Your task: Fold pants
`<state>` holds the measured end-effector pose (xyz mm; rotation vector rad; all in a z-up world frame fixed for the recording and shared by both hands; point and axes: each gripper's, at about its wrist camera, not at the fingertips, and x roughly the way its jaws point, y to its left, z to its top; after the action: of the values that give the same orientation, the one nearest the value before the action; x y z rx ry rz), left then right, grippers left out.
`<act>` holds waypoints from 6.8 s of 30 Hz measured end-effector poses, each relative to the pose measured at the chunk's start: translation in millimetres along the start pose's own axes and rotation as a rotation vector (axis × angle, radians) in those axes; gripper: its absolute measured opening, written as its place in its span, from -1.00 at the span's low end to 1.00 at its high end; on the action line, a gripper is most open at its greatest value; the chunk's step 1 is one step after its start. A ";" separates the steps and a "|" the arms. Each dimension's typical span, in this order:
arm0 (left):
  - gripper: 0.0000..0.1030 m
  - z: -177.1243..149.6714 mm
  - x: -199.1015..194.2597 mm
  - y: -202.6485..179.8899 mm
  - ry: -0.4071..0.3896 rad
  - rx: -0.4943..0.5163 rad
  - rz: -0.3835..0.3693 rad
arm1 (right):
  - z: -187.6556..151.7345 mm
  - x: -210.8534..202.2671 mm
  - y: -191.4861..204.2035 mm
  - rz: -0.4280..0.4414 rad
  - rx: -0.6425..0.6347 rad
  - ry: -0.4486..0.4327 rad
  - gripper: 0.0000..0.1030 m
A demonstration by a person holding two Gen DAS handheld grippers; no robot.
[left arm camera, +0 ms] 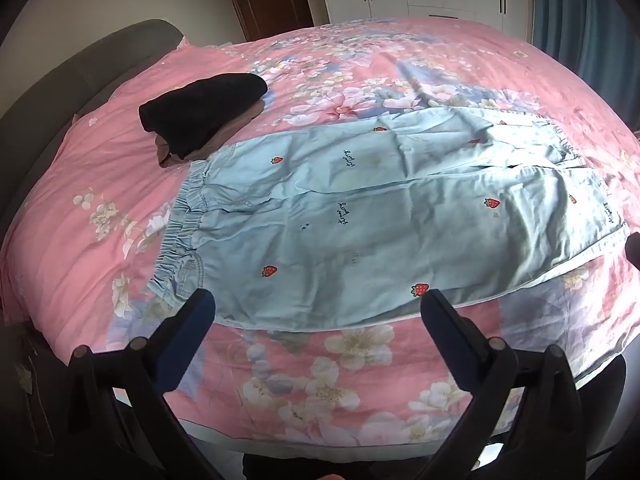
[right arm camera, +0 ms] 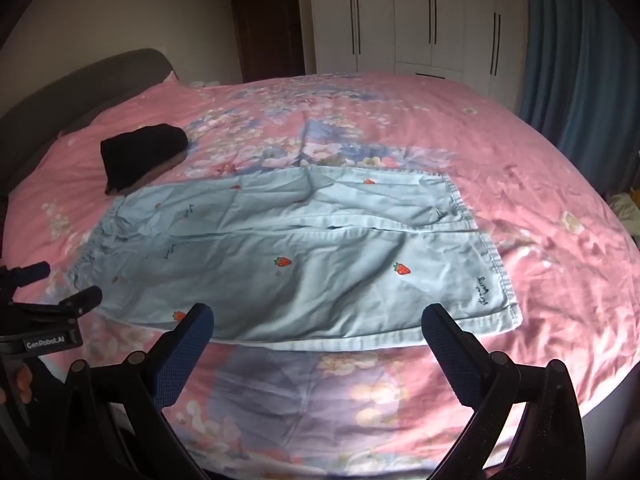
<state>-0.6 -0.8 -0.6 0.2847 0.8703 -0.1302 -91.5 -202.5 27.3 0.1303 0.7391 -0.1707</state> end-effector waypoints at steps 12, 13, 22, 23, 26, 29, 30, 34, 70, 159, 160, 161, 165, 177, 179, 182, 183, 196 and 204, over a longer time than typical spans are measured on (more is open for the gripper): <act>0.99 -4.2 2.5 1.1 0.006 -0.001 0.001 | 3.3 -4.3 1.2 -0.001 -0.003 -0.009 1.00; 0.99 -3.7 3.5 0.1 0.007 0.002 -0.001 | 2.2 -4.3 0.9 -0.002 -0.002 -0.015 1.00; 0.99 -2.8 6.1 1.4 -0.023 -0.001 -0.002 | 4.4 -3.8 4.4 0.011 0.000 0.005 1.00; 0.99 -3.1 5.7 1.1 -0.032 -0.003 -0.002 | 3.7 -3.5 5.0 0.009 -0.002 0.007 1.00; 0.99 -2.5 5.9 2.8 -0.033 -0.004 0.000 | 3.7 -3.3 5.8 0.000 -0.009 0.010 1.00; 0.99 -2.6 5.3 4.2 -0.043 -0.007 0.001 | 2.6 -3.3 4.6 0.002 -0.007 0.009 1.00; 0.99 -2.5 5.4 4.6 -0.041 -0.007 0.000 | 2.7 -3.4 4.7 0.001 -0.008 0.008 1.00; 0.99 -2.5 6.1 5.2 -0.013 -0.001 -0.002 | 3.0 -3.6 4.6 0.007 -0.002 0.017 1.00; 0.80 -58.9 97.1 152.2 0.138 -0.792 -0.246 | -71.9 83.5 110.4 0.154 -0.369 0.182 1.00; 0.62 -31.7 114.7 107.7 0.049 -0.195 -0.017 | -56.6 42.1 -131.8 -0.139 0.348 -0.131 -0.11; 0.62 -34.5 116.6 104.2 0.052 -0.176 -0.012 | -55.4 50.5 -120.4 -0.085 0.327 -0.104 -0.11; 0.63 -37.5 121.6 100.2 0.065 -0.143 0.000 | -55.5 59.3 -107.9 -0.047 0.301 -0.074 -0.11; 0.67 -52.5 126.1 102.2 0.053 -0.131 -0.037 | -69.4 97.4 -59.4 -0.018 0.128 0.068 -0.11; 0.67 -63.5 108.2 108.1 0.093 -0.112 -0.105 | -74.3 94.0 13.7 0.084 -0.088 0.108 -0.11; 0.67 -67.2 104.7 111.8 0.090 -0.108 -0.122 | -83.3 108.1 34.2 0.134 -0.137 0.179 -0.11; 0.67 -69.2 96.4 120.2 0.098 -0.115 -0.162 | -90.2 110.5 50.0 0.075 -0.214 0.177 -0.11; 0.67 -67.4 93.4 124.5 0.096 -0.122 -0.166 | -88.0 107.0 50.6 0.085 -0.215 0.173 -0.11; 0.67 25.0 119.3 218.7 -0.061 -0.348 -0.166 | 7.4 146.4 29.7 0.191 -0.187 0.078 -0.10; 0.67 93.4 183.5 266.2 -0.015 -0.530 -0.327 | 91.5 217.1 57.1 0.198 -0.404 0.067 0.05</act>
<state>245.9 225.9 -33.3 -0.3559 0.8995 -0.1984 137.8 -186.4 -49.8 -0.1766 0.8093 0.1734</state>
